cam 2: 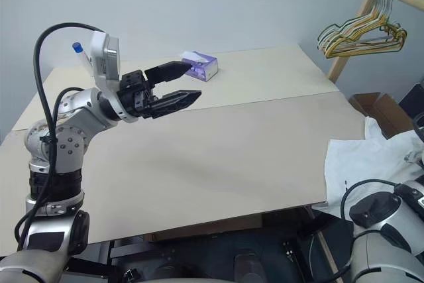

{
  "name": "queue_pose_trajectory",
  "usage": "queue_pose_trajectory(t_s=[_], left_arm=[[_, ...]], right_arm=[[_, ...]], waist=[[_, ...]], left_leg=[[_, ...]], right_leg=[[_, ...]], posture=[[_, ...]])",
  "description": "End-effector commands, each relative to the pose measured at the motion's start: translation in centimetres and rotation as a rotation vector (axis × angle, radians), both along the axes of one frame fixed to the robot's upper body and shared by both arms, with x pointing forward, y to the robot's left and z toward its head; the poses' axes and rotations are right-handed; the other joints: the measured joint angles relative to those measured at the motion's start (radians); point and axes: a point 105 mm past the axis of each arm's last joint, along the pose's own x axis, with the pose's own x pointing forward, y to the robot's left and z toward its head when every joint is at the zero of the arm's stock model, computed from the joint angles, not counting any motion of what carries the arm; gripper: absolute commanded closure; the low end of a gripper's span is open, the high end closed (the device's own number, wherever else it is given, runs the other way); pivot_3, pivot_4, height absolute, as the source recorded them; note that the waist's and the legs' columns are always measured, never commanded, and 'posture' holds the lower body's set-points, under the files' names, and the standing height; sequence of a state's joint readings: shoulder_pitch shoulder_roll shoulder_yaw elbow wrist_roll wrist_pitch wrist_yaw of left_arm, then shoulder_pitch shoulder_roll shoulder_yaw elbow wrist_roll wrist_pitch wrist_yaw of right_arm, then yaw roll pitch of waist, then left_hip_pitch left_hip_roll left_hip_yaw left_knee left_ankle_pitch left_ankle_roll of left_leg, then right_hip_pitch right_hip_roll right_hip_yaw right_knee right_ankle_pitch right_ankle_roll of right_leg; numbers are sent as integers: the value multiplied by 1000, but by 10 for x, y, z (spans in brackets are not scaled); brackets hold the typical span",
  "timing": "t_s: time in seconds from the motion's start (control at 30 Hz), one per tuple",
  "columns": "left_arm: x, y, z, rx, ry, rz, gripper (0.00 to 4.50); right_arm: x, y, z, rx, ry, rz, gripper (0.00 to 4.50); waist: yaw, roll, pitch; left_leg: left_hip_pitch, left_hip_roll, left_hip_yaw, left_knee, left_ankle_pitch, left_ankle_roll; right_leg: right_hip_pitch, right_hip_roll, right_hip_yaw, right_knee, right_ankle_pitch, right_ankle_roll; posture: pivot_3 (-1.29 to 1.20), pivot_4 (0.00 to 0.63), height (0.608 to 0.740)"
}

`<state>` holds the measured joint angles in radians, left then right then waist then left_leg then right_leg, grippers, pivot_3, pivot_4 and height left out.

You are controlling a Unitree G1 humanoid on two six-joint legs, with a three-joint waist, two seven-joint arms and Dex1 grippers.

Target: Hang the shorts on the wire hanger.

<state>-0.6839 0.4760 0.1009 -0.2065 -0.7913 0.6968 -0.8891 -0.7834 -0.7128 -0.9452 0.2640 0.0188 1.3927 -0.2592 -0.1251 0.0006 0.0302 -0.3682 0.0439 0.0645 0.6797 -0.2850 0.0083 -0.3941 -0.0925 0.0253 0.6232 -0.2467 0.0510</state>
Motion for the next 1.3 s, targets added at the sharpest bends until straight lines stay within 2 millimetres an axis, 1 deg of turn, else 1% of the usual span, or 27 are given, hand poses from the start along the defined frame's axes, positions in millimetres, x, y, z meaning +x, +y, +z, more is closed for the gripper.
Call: queue_pose_trajectory(t_s=[0.03,0.13,0.23,0.27,0.33,0.4,0.47,0.53,0.67,0.8,0.83,0.9,1.03,1.1,1.17,1.3], left_arm=[[-6,3,10,-16,-42,2,0],[-6,4,9,-14,-41,3,0],[-7,4,9,-13,-40,0,0],[-7,4,9,-13,-39,-1,0],[-7,3,9,-12,-40,-7,0],[-8,2,9,-13,-42,-14,0],[-7,1,10,-14,-40,-18,0],[-7,0,9,-15,-37,-22,0],[-6,-2,8,-15,-33,-33,0],[-5,-4,8,-17,-32,-44,0],[-5,-5,8,-17,-31,-47,0],[-4,-6,8,-16,-30,-54,0],[-4,-7,9,-15,-33,-63,0],[-5,-7,9,-14,-34,-67,0],[-6,-7,9,-13,-34,-69,0],[-8,-8,8,-12,-32,-73,0]], right_arm=[[1,-4,38,-157,-64,8,4331],[4,9,46,-195,-57,44,4331],[10,34,47,-171,-77,93,4331],[11,40,46,-160,-87,105,4331],[4,36,56,-234,-77,63,4331],[-9,22,68,-307,-43,-29,4331],[-21,10,74,-308,-25,-98,4331],[-32,1,76,-287,-10,-159,4331],[-46,-11,74,-266,10,-232,4331],[-57,-25,68,-238,10,-277,4331],[-60,-28,66,-225,7,-290,4104],[-62,-34,60,-176,-17,-299,4104],[-67,-44,52,-148,-31,-326,4104],[-66,-45,44,-104,-35,-311,4104],[-63,-42,32,-27,-46,-283,4104],[-57,-36,16,53,-60,-251,4104]], waist=[[0,3,2],[-1,7,6],[-4,10,8],[-4,10,8],[-2,9,8],[4,9,8],[7,9,9],[8,8,9],[-2,6,10],[-12,6,10],[-16,6,10],[-19,6,10],[-29,6,10],[-33,6,10],[-39,6,10],[-48,6,10]], left_leg=[[0,0,0,0,0,0],[0,-1,1,0,0,0],[0,-1,2,-1,0,0],[0,-1,2,-1,0,0],[1,0,1,-1,0,0],[0,-1,1,-1,0,0],[-1,-4,0,-1,0,0],[-2,-7,0,-1,0,1],[-2,-8,1,-2,-2,4],[-1,-8,2,-2,-3,4],[0,-8,2,-1,-3,4],[0,-8,2,-1,-2,5],[0,-9,1,-1,-2,5],[0,-9,2,-1,-2,5],[0,-9,1,-1,-2,5],[0,-9,1,-1,-2,5]], right_leg=[[0,0,0,0,0,0],[0,0,4,0,0,0],[-1,1,6,2,0,1],[-1,2,7,2,0,1],[-1,3,7,2,0,1],[-2,2,7,2,0,1],[-3,1,8,1,-1,2],[-3,-1,10,0,-2,4],[-3,-1,14,-3,-2,5],[-2,-1,16,-3,-2,6],[-2,0,16,-3,-2,6],[-1,0,17,-3,-2,6],[0,0,17,-3,-2,6],[1,0,18,-4,-2,7],[1,0,18,-4,-2,7],[5,0,18,-5,-1,7]], posture=[[-123,39,740],[-125,43,740],[-129,44,740],[-131,44,740],[-140,42,740],[-140,42,740],[-148,45,740],[-158,46,740],[-166,46,740],[-174,38,740],[-176,37,740],[-177,33,740],[-179,26,740],[-179,24,740],[-180,22,740],[-177,21,740]])
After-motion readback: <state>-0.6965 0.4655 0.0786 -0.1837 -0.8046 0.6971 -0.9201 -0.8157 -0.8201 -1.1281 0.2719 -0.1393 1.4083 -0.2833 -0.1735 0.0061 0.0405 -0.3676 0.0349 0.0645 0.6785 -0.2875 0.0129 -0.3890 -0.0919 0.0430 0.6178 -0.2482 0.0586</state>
